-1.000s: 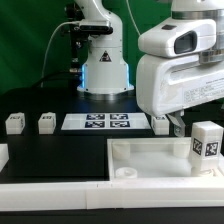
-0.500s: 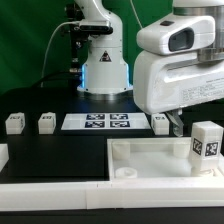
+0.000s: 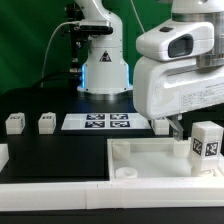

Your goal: Assemble one leg

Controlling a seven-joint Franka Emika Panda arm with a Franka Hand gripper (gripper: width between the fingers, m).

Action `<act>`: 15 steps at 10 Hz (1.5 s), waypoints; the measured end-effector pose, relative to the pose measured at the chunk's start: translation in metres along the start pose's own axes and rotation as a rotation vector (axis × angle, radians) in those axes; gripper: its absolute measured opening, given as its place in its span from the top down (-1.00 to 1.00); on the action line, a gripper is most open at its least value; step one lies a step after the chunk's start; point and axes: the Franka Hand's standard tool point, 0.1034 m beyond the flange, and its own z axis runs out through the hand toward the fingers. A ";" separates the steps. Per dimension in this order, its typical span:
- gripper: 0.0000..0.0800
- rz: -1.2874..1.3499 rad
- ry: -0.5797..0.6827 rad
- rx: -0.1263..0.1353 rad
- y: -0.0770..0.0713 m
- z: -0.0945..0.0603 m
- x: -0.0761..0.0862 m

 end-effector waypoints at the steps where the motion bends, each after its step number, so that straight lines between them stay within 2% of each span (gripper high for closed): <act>1: -0.28 -0.001 -0.001 0.000 0.000 0.000 0.000; 2: 0.09 -0.012 -0.003 0.001 0.000 0.001 -0.001; 3: 0.09 -0.025 -0.004 0.001 0.001 0.002 -0.001; 4: 0.27 -0.037 -0.003 0.001 0.002 0.002 -0.001; 8: 0.27 -0.002 -0.003 0.002 0.001 0.002 -0.001; 11: 0.27 0.281 -0.003 0.012 -0.002 0.002 0.000; 15: 0.27 0.843 0.009 0.026 -0.003 0.003 0.001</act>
Offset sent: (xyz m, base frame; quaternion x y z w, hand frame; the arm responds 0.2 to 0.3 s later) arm 0.0035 -0.0037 -0.0004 0.0003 -0.0146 -0.0534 0.9985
